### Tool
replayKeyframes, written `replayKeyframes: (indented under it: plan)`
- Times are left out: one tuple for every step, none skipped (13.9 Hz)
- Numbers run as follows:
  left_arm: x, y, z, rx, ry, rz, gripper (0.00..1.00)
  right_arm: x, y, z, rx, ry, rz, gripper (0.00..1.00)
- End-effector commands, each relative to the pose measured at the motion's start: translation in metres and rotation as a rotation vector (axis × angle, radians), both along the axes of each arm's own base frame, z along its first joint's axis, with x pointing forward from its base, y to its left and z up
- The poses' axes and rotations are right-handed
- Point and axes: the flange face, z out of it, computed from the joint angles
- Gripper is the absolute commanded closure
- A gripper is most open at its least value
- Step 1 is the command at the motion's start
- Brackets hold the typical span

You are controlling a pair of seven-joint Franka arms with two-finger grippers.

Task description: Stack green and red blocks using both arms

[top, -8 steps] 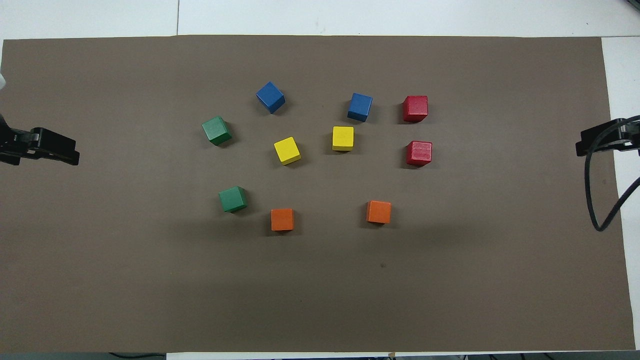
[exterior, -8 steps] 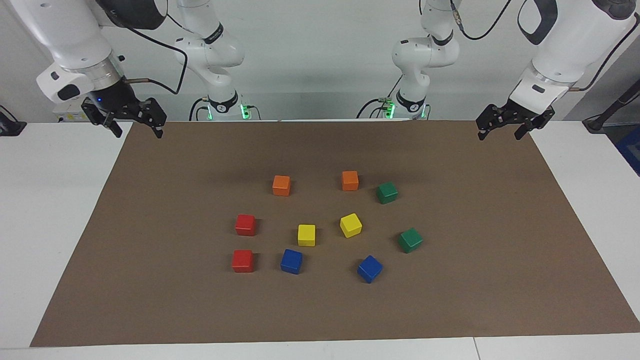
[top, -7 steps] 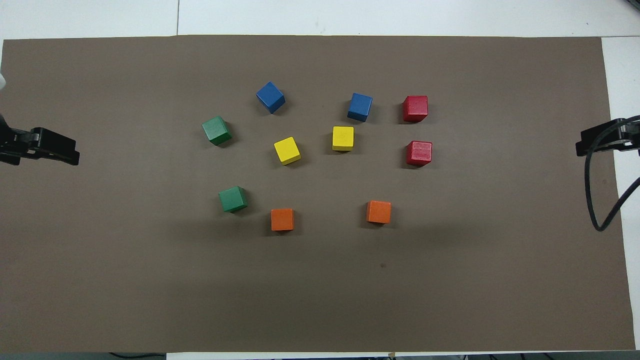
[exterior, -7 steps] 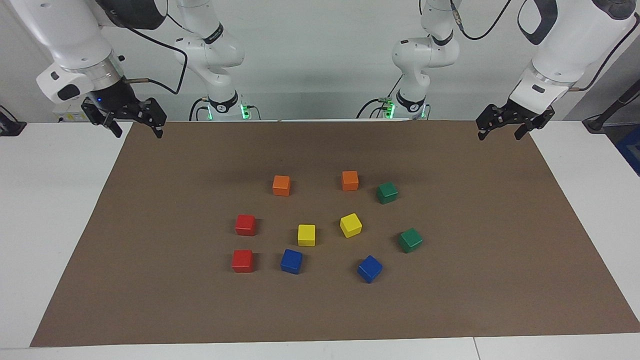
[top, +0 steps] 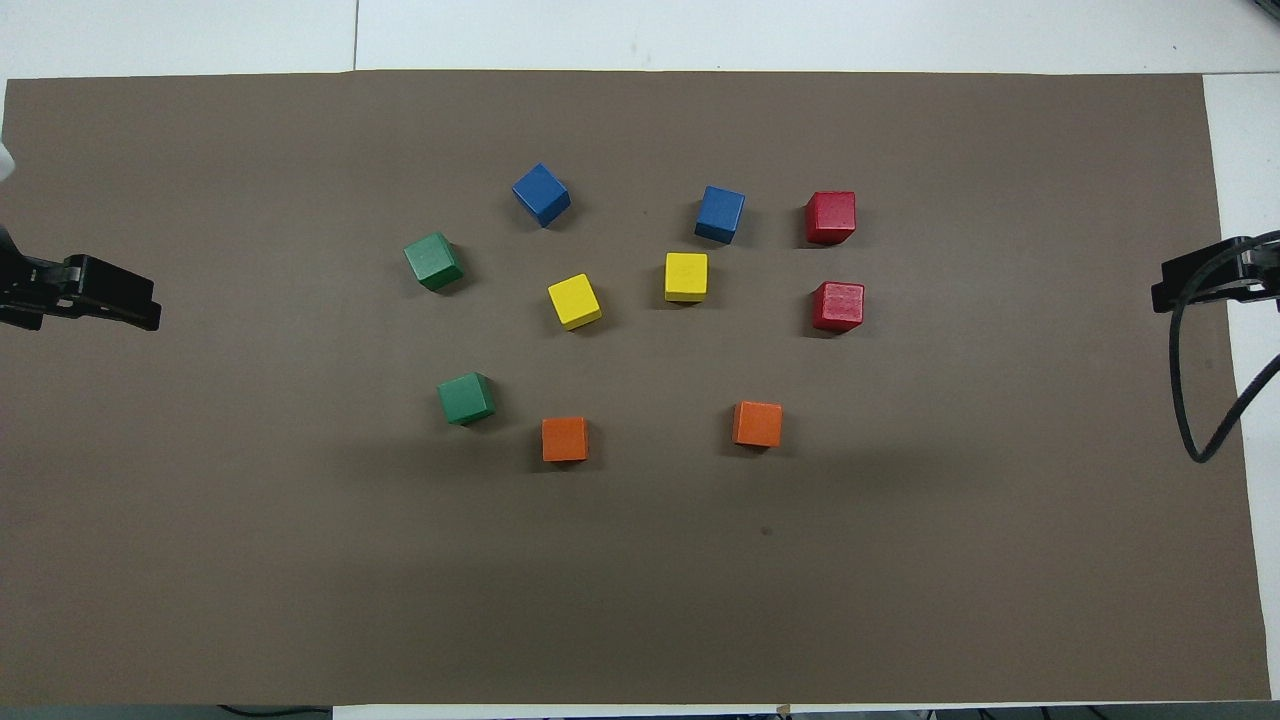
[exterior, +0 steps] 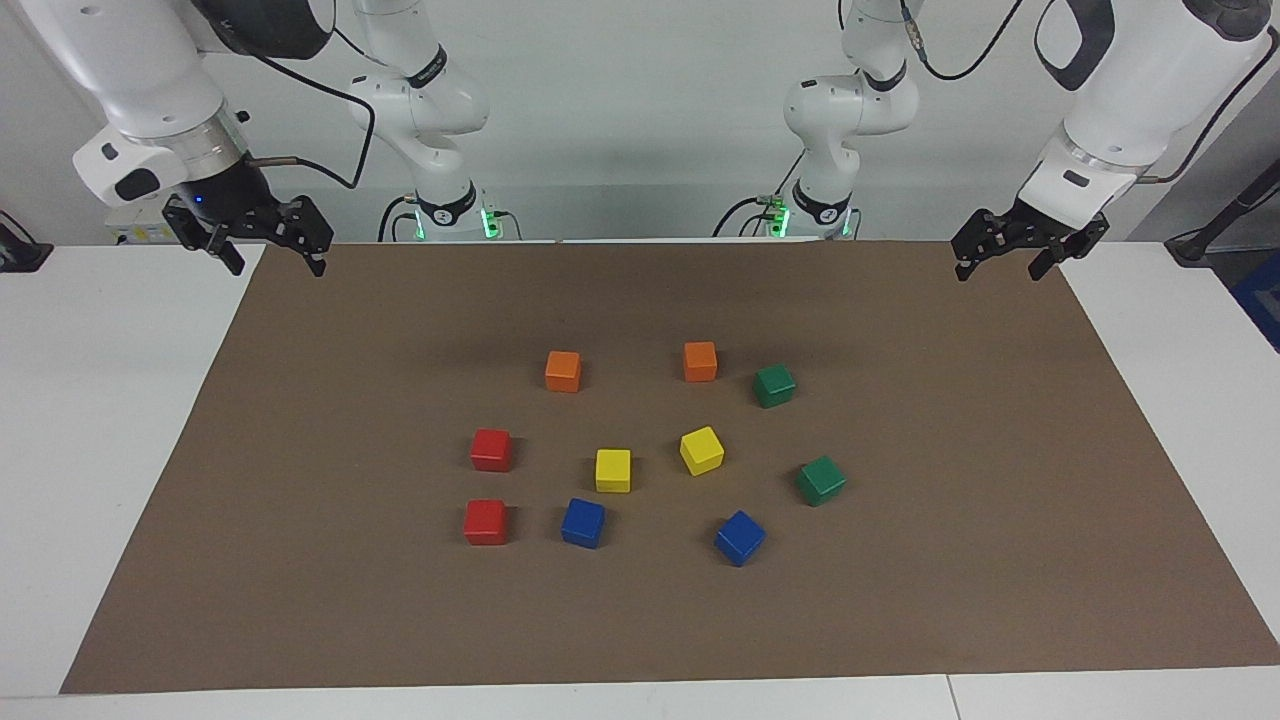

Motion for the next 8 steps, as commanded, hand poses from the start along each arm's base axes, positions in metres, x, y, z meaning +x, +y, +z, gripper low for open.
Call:
replayKeyframes:
  plan:
    - [0.007,-0.004,0.002,-0.001,-0.006,-0.008,0.0,-0.008,-0.004,0.002,0.001,0.009,0.008,0.0]
    - [0.007,-0.003,0.003,-0.001,-0.006,-0.003,0.0,-0.008,-0.004,0.002,0.001,0.009,0.008,0.0]
    - [0.008,-0.002,0.003,-0.003,-0.014,0.0,0.0,-0.008,-0.004,0.002,0.001,0.009,0.008,0.0]
    - [0.007,-0.001,0.002,-0.002,-0.012,0.023,0.0,-0.008,-0.004,0.002,0.001,0.009,0.009,0.0]
    - [0.007,-0.003,-0.001,-0.002,-0.01,0.046,0.0,-0.008,-0.004,0.003,0.001,0.007,0.008,0.0]
    - [0.008,-0.012,-0.003,-0.002,-0.017,0.046,0.0,-0.008,-0.004,0.003,0.001,0.007,0.008,0.0]
    - [0.009,-0.019,-0.006,-0.008,-0.029,0.049,0.0,-0.008,-0.004,0.003,0.001,0.007,0.009,0.0]
    - [0.012,-0.034,-0.02,-0.007,-0.032,0.054,0.0,-0.008,-0.004,0.003,0.001,0.007,0.008,0.0]
